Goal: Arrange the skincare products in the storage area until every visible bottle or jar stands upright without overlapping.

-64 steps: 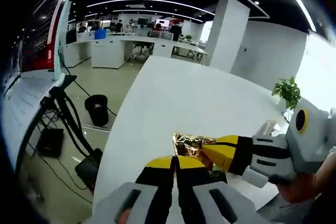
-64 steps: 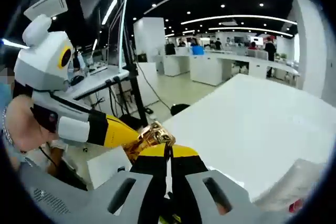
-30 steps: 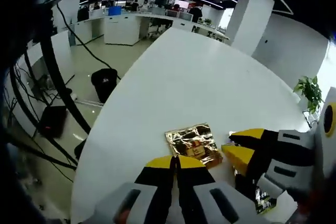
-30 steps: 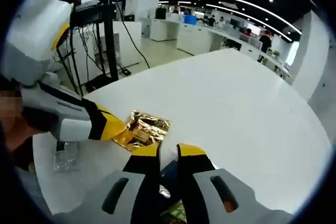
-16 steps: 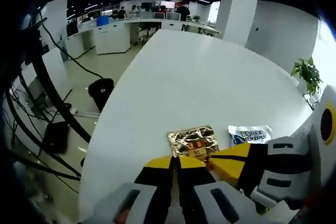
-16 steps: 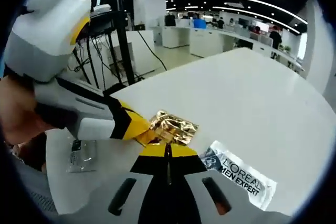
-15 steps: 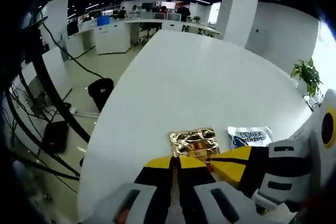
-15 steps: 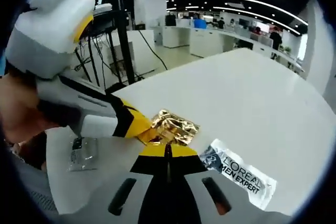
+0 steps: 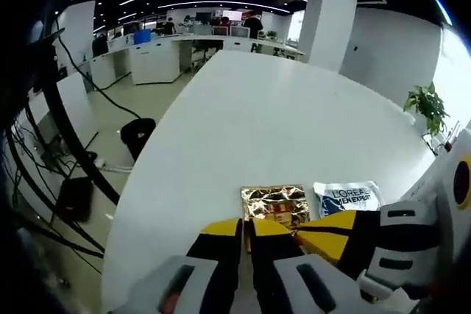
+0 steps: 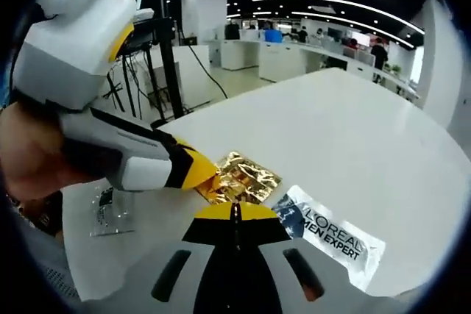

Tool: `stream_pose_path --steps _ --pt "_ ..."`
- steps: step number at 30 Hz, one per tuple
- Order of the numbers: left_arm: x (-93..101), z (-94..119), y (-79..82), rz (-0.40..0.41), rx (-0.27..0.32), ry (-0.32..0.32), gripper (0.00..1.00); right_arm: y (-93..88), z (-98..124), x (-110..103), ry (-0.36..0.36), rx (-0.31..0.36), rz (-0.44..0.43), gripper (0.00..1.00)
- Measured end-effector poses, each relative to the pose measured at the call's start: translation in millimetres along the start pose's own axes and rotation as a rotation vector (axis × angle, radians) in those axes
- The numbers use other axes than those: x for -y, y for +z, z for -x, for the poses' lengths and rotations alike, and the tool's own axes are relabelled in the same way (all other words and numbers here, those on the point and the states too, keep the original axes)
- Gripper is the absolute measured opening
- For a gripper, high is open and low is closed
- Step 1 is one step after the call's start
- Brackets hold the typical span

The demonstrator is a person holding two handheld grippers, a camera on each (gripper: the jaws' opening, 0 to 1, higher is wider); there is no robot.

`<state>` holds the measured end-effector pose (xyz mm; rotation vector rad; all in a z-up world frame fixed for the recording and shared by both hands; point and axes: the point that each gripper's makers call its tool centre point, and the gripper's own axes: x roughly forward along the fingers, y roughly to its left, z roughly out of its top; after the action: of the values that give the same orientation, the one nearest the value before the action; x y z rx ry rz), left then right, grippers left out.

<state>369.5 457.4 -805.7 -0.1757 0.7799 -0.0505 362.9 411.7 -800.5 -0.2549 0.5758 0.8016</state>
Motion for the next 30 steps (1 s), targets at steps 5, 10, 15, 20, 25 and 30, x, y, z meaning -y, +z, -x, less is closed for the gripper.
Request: stream_pose_path --steps 5,10,15,20,25,30 --pt "0.9 -0.6 1.5 -0.015 0.006 0.004 0.12 -0.3 0.1 0.4 -0.015 -0.002 0.011 0.0" --pt "-4.1 -1.0 1.4 -0.032 0.006 0.027 0.14 -1.2 1.0 1.7 -0.019 -0.014 -0.009 0.01" --pt "-10.3 9.3 21.6 -0.007 0.057 0.056 0.19 4.0 2.8 1.8 0.001 -0.008 -0.076 0.01" --pt "-4.3 34.2 52.8 -0.05 0.098 0.035 0.24 18.7 10.8 -9.0 0.043 0.041 -0.034 0.01" --pt "-5.1 71.5 55.8 -0.073 0.057 -0.014 0.28 20.7 27.3 -30.3 0.139 0.046 -0.025 0.02" --pt "-21.0 98.6 20.2 -0.176 -0.101 0.008 0.41 14.9 59.0 -55.1 0.268 0.031 -0.053 0.05"
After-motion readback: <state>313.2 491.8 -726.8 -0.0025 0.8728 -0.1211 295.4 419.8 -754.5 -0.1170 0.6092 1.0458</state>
